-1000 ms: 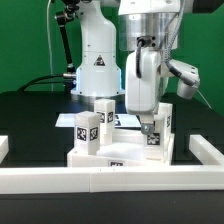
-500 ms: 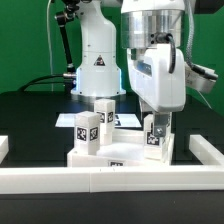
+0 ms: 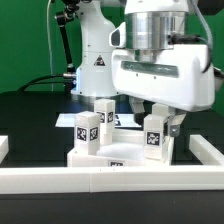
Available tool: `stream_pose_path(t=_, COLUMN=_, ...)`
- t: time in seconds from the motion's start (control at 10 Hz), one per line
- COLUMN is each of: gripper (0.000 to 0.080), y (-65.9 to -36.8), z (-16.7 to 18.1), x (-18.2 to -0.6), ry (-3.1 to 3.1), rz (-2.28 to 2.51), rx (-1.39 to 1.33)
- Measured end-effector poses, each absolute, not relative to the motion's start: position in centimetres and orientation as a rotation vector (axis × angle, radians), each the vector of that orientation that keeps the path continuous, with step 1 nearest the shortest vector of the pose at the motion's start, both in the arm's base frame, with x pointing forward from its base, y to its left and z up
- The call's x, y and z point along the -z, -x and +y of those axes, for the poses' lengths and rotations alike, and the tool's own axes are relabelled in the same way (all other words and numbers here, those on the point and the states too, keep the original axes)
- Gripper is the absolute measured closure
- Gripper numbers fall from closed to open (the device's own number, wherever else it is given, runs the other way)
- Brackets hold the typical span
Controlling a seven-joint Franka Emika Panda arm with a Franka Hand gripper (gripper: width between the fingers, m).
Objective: Assemble square table
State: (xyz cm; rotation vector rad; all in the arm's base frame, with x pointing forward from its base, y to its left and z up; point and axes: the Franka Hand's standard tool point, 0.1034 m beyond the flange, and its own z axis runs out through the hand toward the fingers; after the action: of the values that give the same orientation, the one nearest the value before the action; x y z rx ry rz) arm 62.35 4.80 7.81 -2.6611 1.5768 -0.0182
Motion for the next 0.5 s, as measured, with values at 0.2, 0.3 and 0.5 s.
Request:
stream_pose_path(t=0.2, gripper=0.0150, y=-62.45, z=4.98, x=-8.04, ry=2.776, rz=1.361, rx=0.022)
stream_pose_path(t=0.3, gripper=0.0150, y=-62.47, z=4.98, x=-8.09, ry=2.798, rz=1.311, rx=0.024)
stream_pose_path(t=0.5, gripper=0.0150, y=-62.55, z=4.83, x=-8.11, ry=2.904, rz=1.062, rx=0.037)
